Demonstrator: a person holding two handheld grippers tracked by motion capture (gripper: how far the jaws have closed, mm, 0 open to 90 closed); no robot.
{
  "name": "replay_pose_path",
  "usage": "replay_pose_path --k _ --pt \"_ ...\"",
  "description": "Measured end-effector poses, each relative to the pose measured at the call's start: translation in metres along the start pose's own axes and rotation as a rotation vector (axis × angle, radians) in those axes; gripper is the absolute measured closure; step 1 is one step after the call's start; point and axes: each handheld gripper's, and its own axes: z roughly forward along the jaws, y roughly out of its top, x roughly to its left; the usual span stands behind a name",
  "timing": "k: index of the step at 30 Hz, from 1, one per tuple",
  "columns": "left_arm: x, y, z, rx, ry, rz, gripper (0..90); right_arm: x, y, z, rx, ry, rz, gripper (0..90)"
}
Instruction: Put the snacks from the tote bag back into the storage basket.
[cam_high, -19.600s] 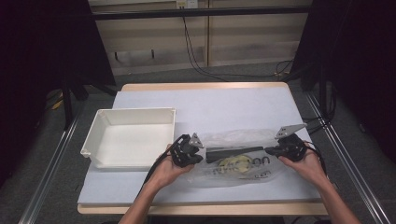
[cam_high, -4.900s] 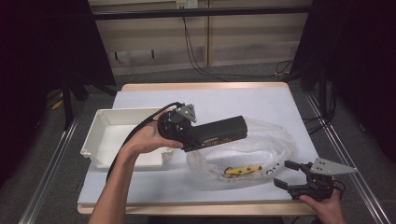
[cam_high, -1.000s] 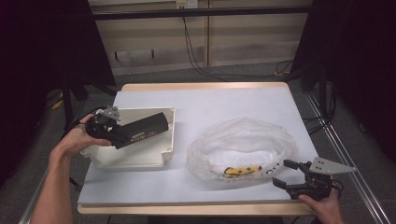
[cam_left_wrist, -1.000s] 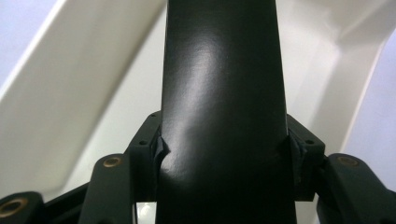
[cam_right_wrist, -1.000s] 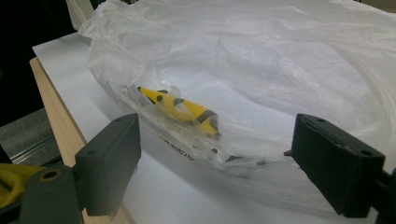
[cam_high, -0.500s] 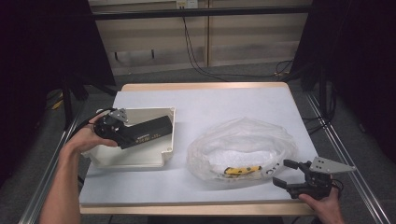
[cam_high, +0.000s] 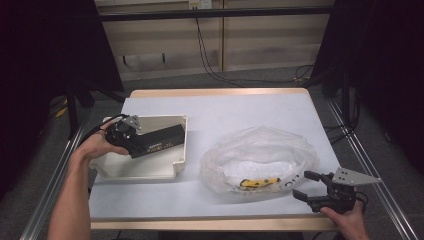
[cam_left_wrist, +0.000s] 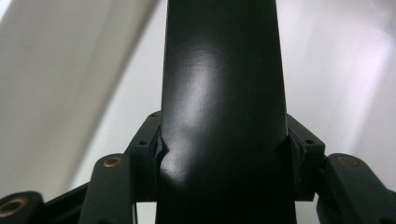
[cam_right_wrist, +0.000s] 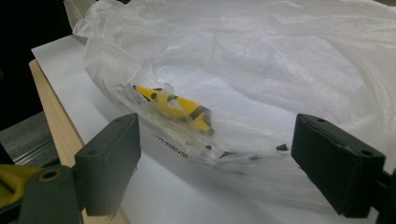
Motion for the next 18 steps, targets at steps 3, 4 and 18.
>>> replay_pose_path --k 3,4,18 --pt "0.001 0.000 0.003 0.018 0.000 0.007 43.1 0.000 0.000 0.000 0.001 0.003 0.001 15.1" --pt "0.001 0.001 0.004 0.024 0.006 0.016 43.0 0.000 0.000 0.001 0.003 0.003 0.000 15.0" --pt "0.014 0.007 0.015 0.097 0.000 -0.006 41.8 0.000 0.000 0.001 0.010 -0.001 -0.008 14.9"
